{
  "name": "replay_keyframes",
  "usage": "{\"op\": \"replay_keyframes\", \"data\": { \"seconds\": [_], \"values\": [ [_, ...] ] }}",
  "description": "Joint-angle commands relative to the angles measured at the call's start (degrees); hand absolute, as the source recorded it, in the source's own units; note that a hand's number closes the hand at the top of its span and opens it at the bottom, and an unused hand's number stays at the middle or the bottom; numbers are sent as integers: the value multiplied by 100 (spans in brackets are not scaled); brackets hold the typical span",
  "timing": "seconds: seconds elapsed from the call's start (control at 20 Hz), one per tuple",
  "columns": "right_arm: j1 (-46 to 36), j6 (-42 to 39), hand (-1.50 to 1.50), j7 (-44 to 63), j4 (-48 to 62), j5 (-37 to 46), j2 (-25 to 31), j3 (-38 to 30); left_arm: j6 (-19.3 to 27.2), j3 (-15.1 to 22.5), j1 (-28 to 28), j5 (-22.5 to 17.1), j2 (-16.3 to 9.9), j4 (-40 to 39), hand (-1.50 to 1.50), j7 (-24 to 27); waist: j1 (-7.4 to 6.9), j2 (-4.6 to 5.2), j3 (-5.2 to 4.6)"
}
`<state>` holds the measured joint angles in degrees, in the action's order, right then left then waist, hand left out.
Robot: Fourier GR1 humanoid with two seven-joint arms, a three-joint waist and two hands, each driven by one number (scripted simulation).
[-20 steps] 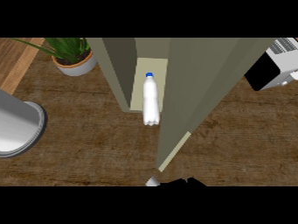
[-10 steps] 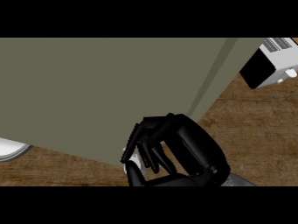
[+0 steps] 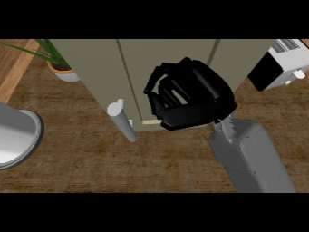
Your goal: Pick up the bottled water, place it into the cabinet and close the cabinet
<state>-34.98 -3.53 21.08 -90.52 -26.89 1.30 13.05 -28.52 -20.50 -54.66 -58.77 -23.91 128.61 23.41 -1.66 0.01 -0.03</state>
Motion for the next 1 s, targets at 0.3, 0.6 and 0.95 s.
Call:
{"op": "replay_keyframes", "data": {
  "seconds": [0.3,0.6,0.95],
  "values": [
    [-1262,-1019,150,-672,2191,-102,93,-751,-280,-514,38,-353,165,-20,-150,-410,-23,34,6],
    [-1563,-857,150,-500,2356,19,-103,-687,-535,-448,12,-254,410,-12,-150,-553,-21,24,2],
    [-1909,-936,150,-307,2433,-468,-117,-645,-491,-441,100,-492,224,-41,-150,-821,-113,40,-1]
  ]
}}
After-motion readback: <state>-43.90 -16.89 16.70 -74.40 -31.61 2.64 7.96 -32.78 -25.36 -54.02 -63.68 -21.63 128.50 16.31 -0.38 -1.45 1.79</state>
